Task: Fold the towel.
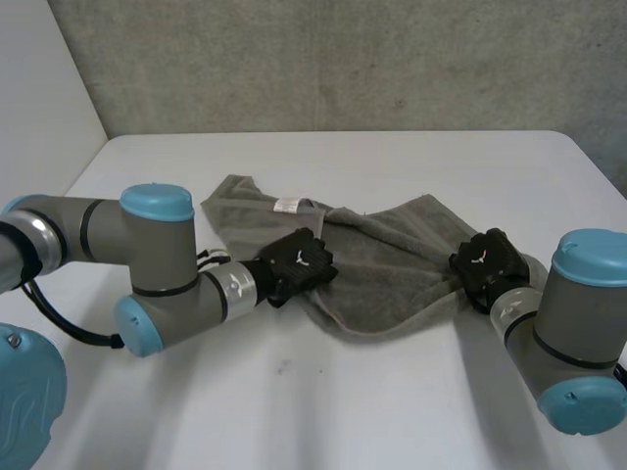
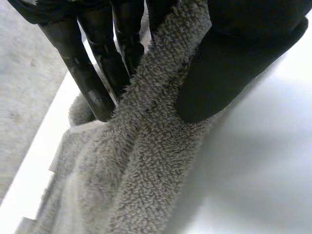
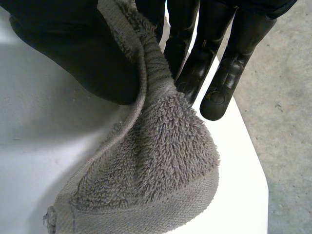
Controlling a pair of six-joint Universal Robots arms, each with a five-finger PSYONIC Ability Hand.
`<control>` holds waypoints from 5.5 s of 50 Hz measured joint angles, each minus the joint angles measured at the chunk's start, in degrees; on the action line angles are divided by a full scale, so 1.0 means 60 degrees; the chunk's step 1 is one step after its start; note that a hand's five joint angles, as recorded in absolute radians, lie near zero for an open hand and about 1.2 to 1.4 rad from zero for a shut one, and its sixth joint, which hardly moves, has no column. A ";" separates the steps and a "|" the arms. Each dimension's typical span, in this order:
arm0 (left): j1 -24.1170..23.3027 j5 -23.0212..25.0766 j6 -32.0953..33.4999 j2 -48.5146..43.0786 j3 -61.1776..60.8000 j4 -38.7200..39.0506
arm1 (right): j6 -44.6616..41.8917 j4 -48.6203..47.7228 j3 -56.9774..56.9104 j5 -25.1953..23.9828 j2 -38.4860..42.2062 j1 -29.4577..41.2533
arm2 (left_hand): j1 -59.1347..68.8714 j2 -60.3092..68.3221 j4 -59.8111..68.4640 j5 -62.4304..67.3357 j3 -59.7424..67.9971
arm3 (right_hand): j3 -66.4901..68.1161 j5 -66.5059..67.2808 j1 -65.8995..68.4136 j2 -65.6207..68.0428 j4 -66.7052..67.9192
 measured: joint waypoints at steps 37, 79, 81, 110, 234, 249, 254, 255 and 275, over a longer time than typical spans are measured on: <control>0.0411 -0.1851 -0.0825 0.4116 -0.3144 0.0609 | -0.0710 0.1277 -0.0596 0.0121 -0.1246 -0.0238 | 0.1080 0.1509 0.1568 0.1459 0.1559 | 0.0000 0.0011 0.0000 0.0000 0.0000; 0.0741 -0.6361 -0.1051 0.2674 0.2638 0.5893 | -0.1247 -0.2434 -0.7342 0.1088 -0.0128 0.0695 | 0.1158 0.1550 0.1573 0.1653 0.1585 | 0.0038 0.0489 0.0000 0.0001 0.0001; 0.0758 -0.6500 -0.1192 0.2815 0.2438 0.6205 | -0.1241 -0.2874 -0.7071 0.0968 -0.0277 0.0694 | 0.1158 0.1550 0.1573 0.1652 0.1585 | 0.0041 0.0488 0.0000 0.0001 0.0001; 0.0231 -0.6521 -0.1485 0.2889 -0.5771 0.6310 | -0.0064 0.1006 -0.1503 -0.0725 0.0807 0.0573 | -0.0584 -0.0622 -0.0391 -0.0314 -0.0577 | 0.0082 0.0488 -0.0008 0.0001 0.0003; 0.3795 -0.2998 -0.3127 0.1850 -0.4223 0.3743 | 0.0630 0.0448 -0.0287 -0.0700 0.0172 -0.0034 | -0.2125 -0.2177 -0.2227 -0.2199 -0.2214 | 0.0094 0.0488 -0.0008 0.0001 0.0003; 0.3808 -0.3472 -0.3120 0.3289 -0.4766 0.3548 | 0.0654 0.0888 -0.0459 -0.0600 -0.0465 -0.0100 | 0.0935 0.1488 0.1490 0.1337 0.1482 | 0.0094 0.0488 -0.0008 0.0001 0.0003; 0.3800 -0.3813 -0.3112 0.4382 -0.5466 0.3217 | 0.0658 0.1746 -0.0546 -0.0569 -0.0939 -0.0342 | 0.0937 0.1539 0.1534 0.1345 0.1537 | 0.0094 0.0489 -0.0008 0.0001 0.0003; 0.3792 -0.3971 -0.3106 0.4986 -0.5890 0.2898 | 0.0653 0.2422 -0.0608 -0.0557 -0.1162 -0.0520 | 0.0962 0.1547 0.1542 0.1347 0.1542 | 0.0094 0.0490 -0.0008 0.0001 0.0003; 0.3705 -0.4272 -0.3009 0.6788 -0.7838 0.0039 | 0.0384 0.5836 -0.0442 -0.0600 -0.2047 -0.1222 | 0.0970 0.1563 0.1566 0.1437 0.1565 | -0.2553 -0.1997 -0.1469 -0.2187 -0.2613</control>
